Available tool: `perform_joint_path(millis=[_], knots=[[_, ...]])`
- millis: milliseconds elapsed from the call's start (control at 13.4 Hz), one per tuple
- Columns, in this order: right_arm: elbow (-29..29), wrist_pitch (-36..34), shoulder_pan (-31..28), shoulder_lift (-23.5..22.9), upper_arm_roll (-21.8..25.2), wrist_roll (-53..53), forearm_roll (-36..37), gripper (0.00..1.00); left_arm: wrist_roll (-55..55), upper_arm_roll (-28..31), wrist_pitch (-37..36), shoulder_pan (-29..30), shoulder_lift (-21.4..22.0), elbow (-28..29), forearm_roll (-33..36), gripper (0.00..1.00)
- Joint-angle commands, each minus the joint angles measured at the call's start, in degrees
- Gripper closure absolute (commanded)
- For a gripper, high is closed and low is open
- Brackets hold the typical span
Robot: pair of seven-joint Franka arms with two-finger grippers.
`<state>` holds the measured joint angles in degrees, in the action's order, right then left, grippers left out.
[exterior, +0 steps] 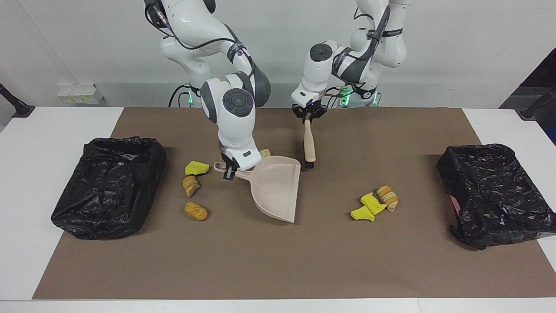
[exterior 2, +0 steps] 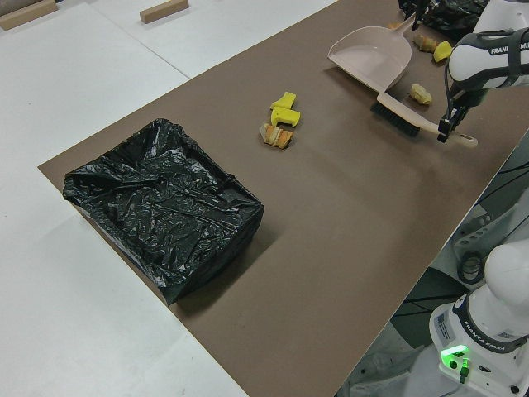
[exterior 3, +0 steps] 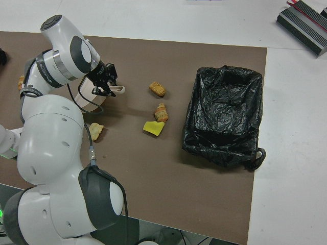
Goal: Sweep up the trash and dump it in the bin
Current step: 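Grasp the beige brush with the left gripper and lift it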
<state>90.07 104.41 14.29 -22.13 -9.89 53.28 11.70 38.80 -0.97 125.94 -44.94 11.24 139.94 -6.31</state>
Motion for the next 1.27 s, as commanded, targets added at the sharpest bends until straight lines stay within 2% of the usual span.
perform_joint_path(millis=[0,225,374,524,674,824,973,1048,1198], knots=[[2.83,2.72,1.26,1.31,-0.22,0.86,1.83,1.00,-2.14,-0.08,-5.52,4.32,1.85,-2.91,2.77,1.00],[2.66,4.39,5.13,-0.36,-0.13,-3.77,3.41,1.00,-10.99,-0.08,-9.48,14.05,2.12,-6.15,3.75,1.00],[2.48,5.28,6.71,-1.33,-0.13,-4.94,4.90,1.00,-19.51,-0.08,-13.34,21.79,1.07,-8.62,5.68,1.00],[2.40,5.98,7.16,-2.21,-0.13,-5.64,5.70,1.00,-28.91,-0.08,-13.18,29.00,-0.85,-10.90,7.97,1.00],[2.31,7.12,7.42,-2.82,-0.13,-6.69,5.79,1.00,-38.06,0.00,-13.97,35.77,-4.36,-15.37,8.06,1.00],[2.22,7.04,7.51,-3.09,-0.13,-6.78,6.05,1.00,-42.21,0.00,-16.60,41.22,-9.71,-22.74,9.37,1.00],[2.13,7.12,7.51,-3.09,-0.13,-6.78,6.32,1.00,-43.20,0.00,-17.05,43.09,-17.27,-29.69,11.04,1.00],[2.22,7.12,7.51,-3.09,-0.13,-6.78,6.40,1.00,-43.20,0.09,-16.35,43.62,-19.65,-31.11,12.36,1.00],[2.22,7.12,7.51,-3.18,-0.13,-6.78,6.40,1.00,-44.07,-0.17,-16.61,44.33,-20.82,-31.31,12.72,1.00]])
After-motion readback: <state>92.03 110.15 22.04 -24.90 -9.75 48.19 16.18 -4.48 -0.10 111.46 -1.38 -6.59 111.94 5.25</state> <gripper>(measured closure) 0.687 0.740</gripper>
